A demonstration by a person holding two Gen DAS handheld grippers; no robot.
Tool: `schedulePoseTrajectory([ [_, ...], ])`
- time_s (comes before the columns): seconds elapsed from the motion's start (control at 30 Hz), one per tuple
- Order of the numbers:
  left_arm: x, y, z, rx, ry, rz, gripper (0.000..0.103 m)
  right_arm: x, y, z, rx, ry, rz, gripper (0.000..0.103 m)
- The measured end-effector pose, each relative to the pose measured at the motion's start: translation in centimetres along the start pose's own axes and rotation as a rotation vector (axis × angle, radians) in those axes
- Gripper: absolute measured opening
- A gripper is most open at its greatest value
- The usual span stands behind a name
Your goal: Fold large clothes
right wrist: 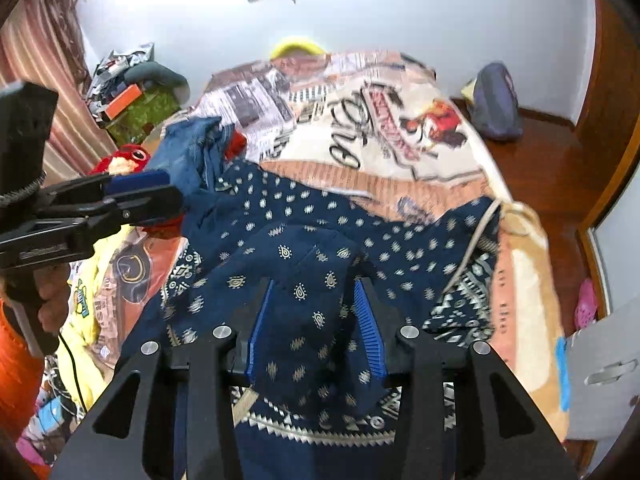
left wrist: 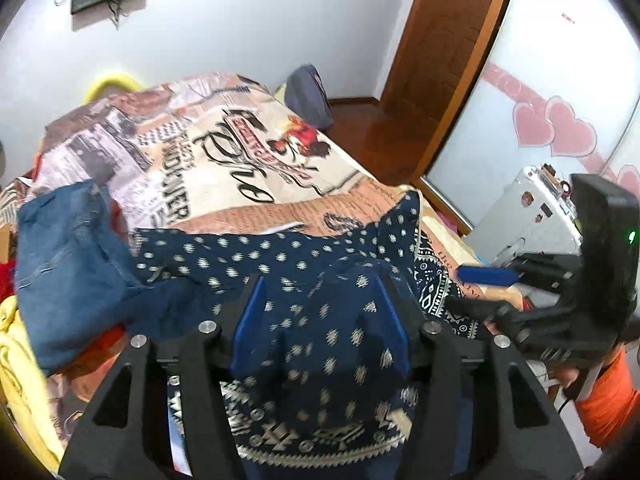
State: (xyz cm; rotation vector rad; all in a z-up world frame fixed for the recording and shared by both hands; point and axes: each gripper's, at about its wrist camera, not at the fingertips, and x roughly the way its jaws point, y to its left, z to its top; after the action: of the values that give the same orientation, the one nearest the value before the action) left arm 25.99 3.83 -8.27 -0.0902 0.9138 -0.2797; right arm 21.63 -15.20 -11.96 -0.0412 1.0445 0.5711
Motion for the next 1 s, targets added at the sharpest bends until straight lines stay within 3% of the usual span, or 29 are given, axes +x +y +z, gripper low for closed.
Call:
schedulePoseTrajectory([
  [0.2, 5.7, -0.7, -3.7, 0.055, 0.164, 0.016, 0.055, 4.9, -0.2, -2.3, 0.024, 0.155, 0.028, 0.037],
  [0.43, 8.5, -0.1, -10.6, 0.107, 0.298, 0.051, 0.055, 6.9, -0.4, -6.4, -0.006, 0.29, 0.05, 0.038],
  [0.5, 7.8, -0.6, -12.0, 0.158, 0.241, 0.096, 0.06, 6.7, -0.4, -7.1, -0.009, 0.271, 0.047, 0.041],
  [0.63, 6.7, -1.5, -13.0, 0.196, 0.21, 0.145, 0.063, 5.8, -0.7, -7.0, 0.02, 0.265, 0.052, 0.044],
  [0.8, 4.3, -0.4, -11.9, 0.118, 0.184, 0.143, 0.062, 3.9, -1.2, -5.6, 0.032, 0.22, 0.06, 0.044],
  [1.0, -1.1, 4.5, -8.3, -0.033, 0.013, 0.215, 0.063, -0.1, -2.5, -3.2, 0.032, 0.072, 0.017, 0.044],
])
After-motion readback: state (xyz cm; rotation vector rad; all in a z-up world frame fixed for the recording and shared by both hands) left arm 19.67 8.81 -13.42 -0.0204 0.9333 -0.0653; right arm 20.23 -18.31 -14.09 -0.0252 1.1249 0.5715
